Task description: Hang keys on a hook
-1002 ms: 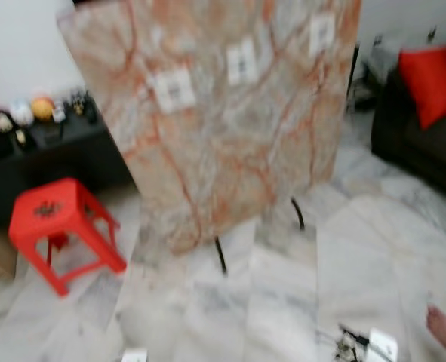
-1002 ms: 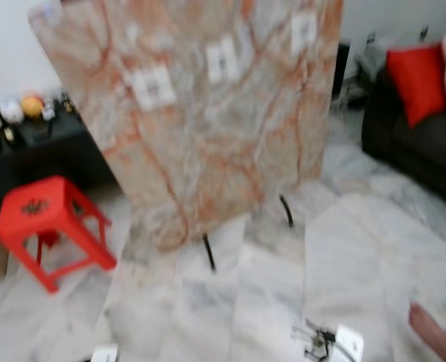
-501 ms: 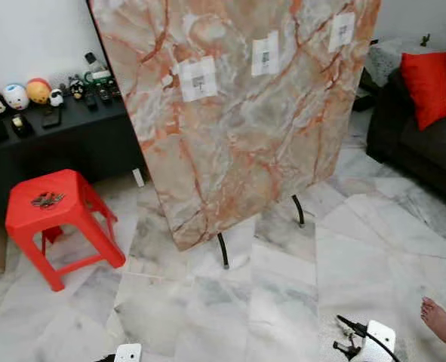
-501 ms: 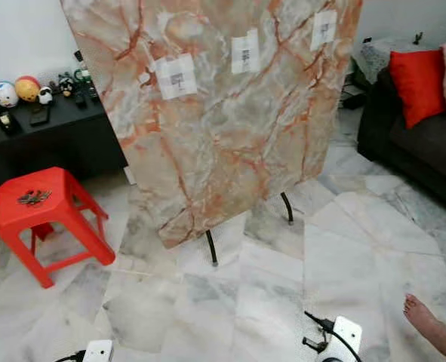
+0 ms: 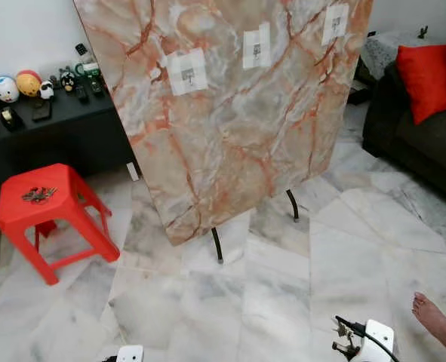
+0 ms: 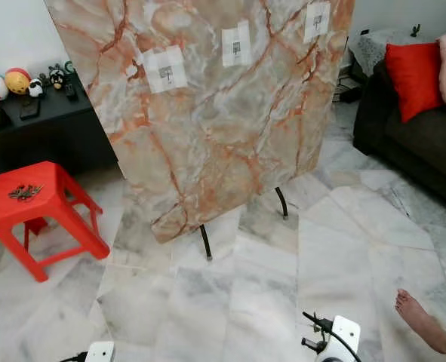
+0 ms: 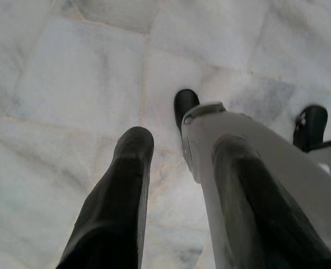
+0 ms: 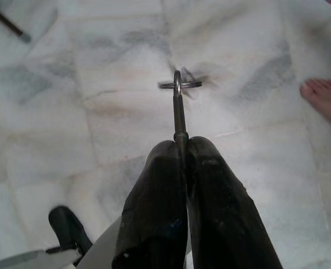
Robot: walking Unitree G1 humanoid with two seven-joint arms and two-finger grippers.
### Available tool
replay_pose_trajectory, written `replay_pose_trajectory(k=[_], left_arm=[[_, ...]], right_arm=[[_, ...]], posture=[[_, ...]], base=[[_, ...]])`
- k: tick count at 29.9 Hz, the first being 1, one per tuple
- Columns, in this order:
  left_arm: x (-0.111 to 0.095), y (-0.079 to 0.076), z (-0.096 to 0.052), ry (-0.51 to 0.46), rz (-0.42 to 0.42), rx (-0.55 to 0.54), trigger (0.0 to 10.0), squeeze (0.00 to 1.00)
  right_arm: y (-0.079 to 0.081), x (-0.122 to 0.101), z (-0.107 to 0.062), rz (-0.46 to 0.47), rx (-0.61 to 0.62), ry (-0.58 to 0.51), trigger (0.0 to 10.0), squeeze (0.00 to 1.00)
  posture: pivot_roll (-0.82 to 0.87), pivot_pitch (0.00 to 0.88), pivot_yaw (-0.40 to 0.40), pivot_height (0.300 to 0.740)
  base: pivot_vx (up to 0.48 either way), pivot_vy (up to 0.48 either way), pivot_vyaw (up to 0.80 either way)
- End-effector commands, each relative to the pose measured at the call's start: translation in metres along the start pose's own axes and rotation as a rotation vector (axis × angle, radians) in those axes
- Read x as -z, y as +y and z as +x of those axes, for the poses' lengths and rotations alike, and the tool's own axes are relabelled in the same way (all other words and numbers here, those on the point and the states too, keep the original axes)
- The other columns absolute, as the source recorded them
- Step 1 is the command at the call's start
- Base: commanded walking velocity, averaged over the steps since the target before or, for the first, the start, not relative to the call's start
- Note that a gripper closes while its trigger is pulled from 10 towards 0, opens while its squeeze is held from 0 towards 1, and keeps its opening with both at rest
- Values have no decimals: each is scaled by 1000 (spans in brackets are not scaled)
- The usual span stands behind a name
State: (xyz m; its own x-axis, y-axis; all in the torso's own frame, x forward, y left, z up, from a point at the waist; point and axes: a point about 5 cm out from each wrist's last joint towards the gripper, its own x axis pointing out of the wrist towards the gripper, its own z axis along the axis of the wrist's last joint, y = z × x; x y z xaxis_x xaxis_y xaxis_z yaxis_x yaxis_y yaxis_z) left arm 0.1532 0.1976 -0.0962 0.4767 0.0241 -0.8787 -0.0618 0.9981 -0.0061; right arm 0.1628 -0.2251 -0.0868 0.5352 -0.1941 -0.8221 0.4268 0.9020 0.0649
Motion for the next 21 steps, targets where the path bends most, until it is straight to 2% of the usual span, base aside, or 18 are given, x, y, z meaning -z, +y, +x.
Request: replay_pose_trajectory(k=[1, 3, 8, 21], left_arm=[[7, 5, -1, 28, 18, -20, 10000, 0], [7, 5, -1, 27, 18, -20, 10000, 0], [6, 4, -1, 30, 47, -21, 10000, 0], [6, 5, -1, 40, 59, -16, 10000, 0]], right_arm=[[6, -4, 1, 20, -17, -30, 10000, 0], [6, -5, 1, 31, -17, -34, 10000, 0], [9, -9, 2, 31, -23, -43, 10000, 0], [12, -10, 2, -6, -37, -44, 10000, 0]], posture=[[-122, 40, 40, 740], [-122, 40, 40, 740], [-121, 32, 37, 740], [-123, 33, 45, 740]], base=[[0, 0, 613], [0, 0, 613], [0, 0, 0], [276, 0, 0]])
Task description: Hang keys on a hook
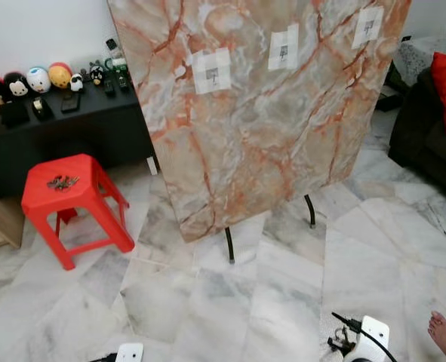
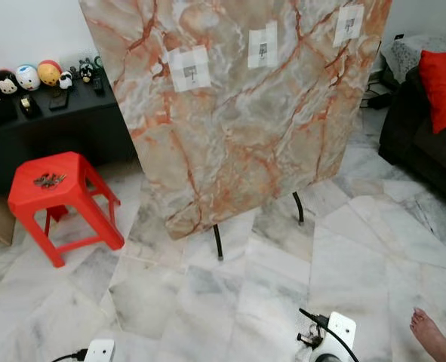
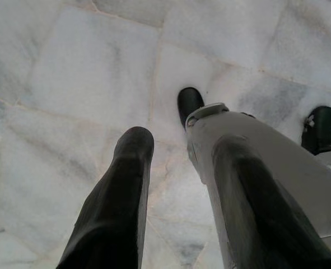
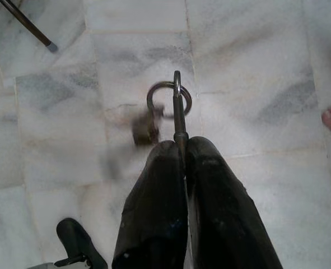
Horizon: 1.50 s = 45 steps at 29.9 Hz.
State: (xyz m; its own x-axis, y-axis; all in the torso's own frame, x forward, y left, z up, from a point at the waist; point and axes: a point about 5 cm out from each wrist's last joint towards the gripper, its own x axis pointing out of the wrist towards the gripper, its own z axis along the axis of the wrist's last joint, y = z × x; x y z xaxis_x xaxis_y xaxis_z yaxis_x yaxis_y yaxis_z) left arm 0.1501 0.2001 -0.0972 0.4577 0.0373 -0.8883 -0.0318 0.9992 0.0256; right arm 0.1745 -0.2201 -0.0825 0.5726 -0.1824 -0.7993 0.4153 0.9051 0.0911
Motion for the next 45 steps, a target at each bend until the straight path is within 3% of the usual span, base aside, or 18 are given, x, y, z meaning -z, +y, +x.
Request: replay_pose_trajectory(k=[1, 11, 24, 31, 41, 45], left_arm=[[3, 2, 0, 20, 18, -2, 10000, 0], [3, 2, 0, 17, 20, 2, 10000, 0], [3, 2, 0, 17, 23, 7, 10000, 0], [3, 2, 0, 17, 25, 8, 10000, 0], [2, 0, 0, 11, 30, 21, 10000, 0], [3, 0, 0, 16, 38, 23, 10000, 0]], right_arm=[[3, -1, 0, -12, -9, -8, 10000, 0], [4, 6, -1, -28, -19, 0, 10000, 0], [9, -2, 0, -56, -37, -20, 10000, 0], [14, -19, 3, -43, -40, -85, 10000, 0], [28, -64, 5, -58, -64, -248, 10000, 0], [31, -68, 4, -94, -81, -280, 10000, 0]], posture=[[-123, 33, 45, 740], [-121, 37, 44, 740], [-124, 38, 42, 740], [-127, 39, 42, 740], [-135, 39, 34, 740], [-134, 40, 32, 740]], base=[[296, 0, 0], [308, 0, 512], [313, 0, 793], [304, 0, 0], [239, 0, 0], [0, 0, 0]])
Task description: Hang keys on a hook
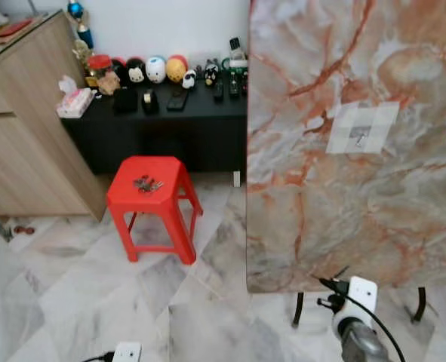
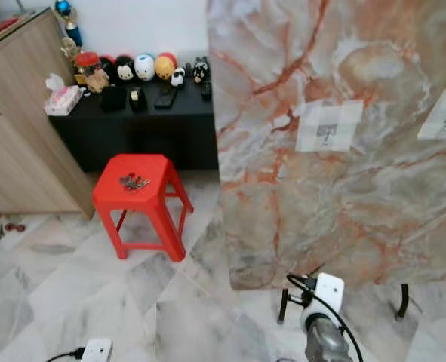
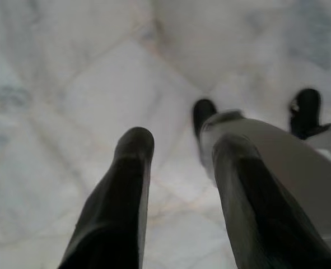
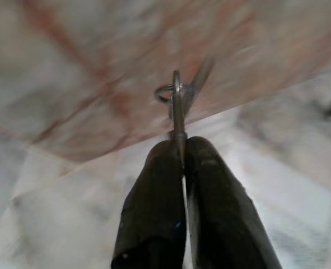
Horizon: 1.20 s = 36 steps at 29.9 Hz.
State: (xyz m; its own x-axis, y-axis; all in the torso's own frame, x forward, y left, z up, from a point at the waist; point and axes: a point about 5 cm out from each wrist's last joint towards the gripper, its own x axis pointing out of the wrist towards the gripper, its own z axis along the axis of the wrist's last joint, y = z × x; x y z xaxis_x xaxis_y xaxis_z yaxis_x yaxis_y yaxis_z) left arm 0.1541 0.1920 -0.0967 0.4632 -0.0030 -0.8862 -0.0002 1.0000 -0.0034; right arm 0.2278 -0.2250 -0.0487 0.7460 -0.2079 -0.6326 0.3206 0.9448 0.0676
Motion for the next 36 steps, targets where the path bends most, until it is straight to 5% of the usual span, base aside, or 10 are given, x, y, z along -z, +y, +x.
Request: replay_pose_trajectory(k=[1, 11, 15, 31, 36], left_arm=[[7, 8, -2, 24, 24, -16, 10000, 0], [9, 8, -2, 38, 40, 0, 10000, 0], [8, 8, -2, 42, 52, 10, 10000, 0], [9, 8, -2, 47, 55, 24, 10000, 0], [9, 7, -2, 47, 57, 30, 10000, 0]], right_arm=[[10, -10, 2, -16, -28, -58, 10000, 0], [23, -55, -4, -173, -77, -359, 10000, 0], [33, -82, -20, -292, -74, -538, 10000, 0], [64, -156, -57, -276, -32, -762, 10000, 0], [61, -168, -60, -239, 20, -770, 10000, 0]], posture=[[-133, 41, 31, 740], [-156, 47, 33, 740], [-158, 40, 31, 740], [-162, 14, 36, 740], [-155, 21, 33, 740]], base=[[0, 0, 0], [0, 0, 0], [0, 0, 0], [0, 0, 0], [0, 0, 0]])
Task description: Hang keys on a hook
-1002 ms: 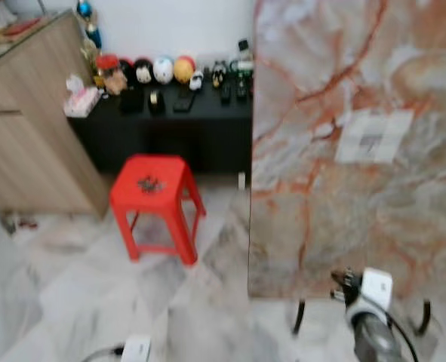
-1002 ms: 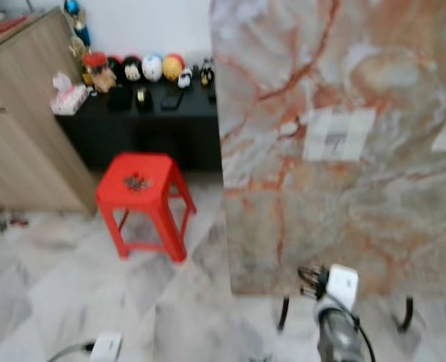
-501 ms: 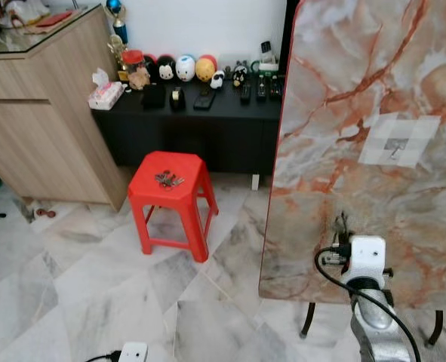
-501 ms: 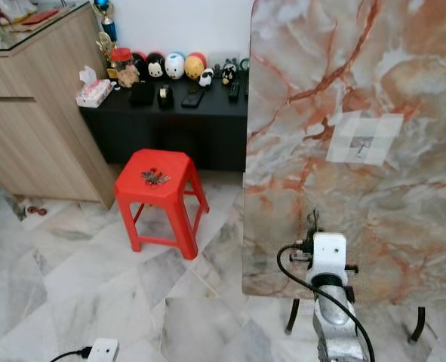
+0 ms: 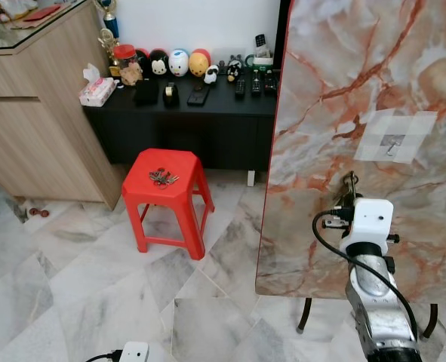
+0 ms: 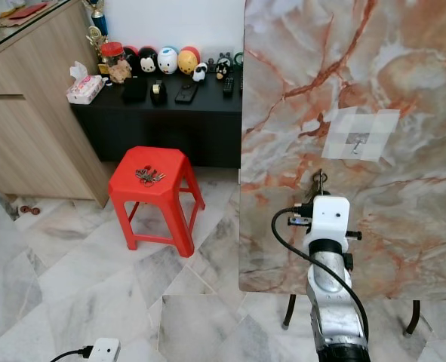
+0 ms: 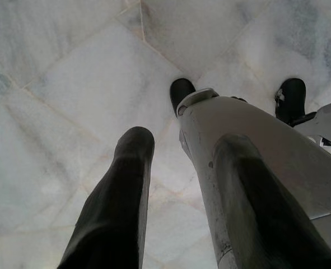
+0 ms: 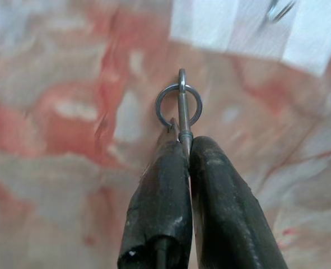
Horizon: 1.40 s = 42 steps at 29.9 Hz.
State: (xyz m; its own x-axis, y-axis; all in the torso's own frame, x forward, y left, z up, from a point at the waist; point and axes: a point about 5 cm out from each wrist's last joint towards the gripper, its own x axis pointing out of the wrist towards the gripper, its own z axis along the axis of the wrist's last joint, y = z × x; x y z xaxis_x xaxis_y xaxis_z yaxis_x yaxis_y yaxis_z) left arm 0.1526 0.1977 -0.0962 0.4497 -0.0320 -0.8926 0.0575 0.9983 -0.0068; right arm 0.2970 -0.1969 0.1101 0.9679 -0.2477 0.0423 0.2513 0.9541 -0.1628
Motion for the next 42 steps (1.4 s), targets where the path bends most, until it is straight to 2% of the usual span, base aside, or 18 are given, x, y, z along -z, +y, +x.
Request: replay_pose_trajectory(k=[1, 6, 15, 21, 27, 42], left_arm=[[8, 1, -1, 33, 7, 3, 10000, 0], [7, 2, -1, 34, 15, 6, 10000, 0], [5, 2, -1, 33, 37, 12, 10000, 0], [5, 2, -1, 34, 47, 15, 10000, 0], [5, 2, -1, 35, 59, 19, 10000, 0], [5, 3, -1, 36, 75, 20, 10000, 0]], right_arm=[[-3, -12, -1, 21, 31, -4, 10000, 0], [-2, -11, -16, 69, 51, 47, 10000, 0], [7, -25, -27, 101, 37, 71, 10000, 0], [7, -35, -25, 87, 38, 45, 10000, 0], [0, -45, -17, 95, 91, 29, 10000, 0], [-8, -55, -8, 94, 129, 15, 10000, 0]], posture=[[-157, 27, 33, 740], [-164, 35, 37, 740], [-163, 35, 36, 740], [-167, 37, 36, 740], [-161, 38, 34, 740], [-161, 38, 37, 740]], base=[[0, 0, 0], [0, 0, 0], [0, 0, 0], [0, 0, 0], [0, 0, 0], [0, 0, 0]])
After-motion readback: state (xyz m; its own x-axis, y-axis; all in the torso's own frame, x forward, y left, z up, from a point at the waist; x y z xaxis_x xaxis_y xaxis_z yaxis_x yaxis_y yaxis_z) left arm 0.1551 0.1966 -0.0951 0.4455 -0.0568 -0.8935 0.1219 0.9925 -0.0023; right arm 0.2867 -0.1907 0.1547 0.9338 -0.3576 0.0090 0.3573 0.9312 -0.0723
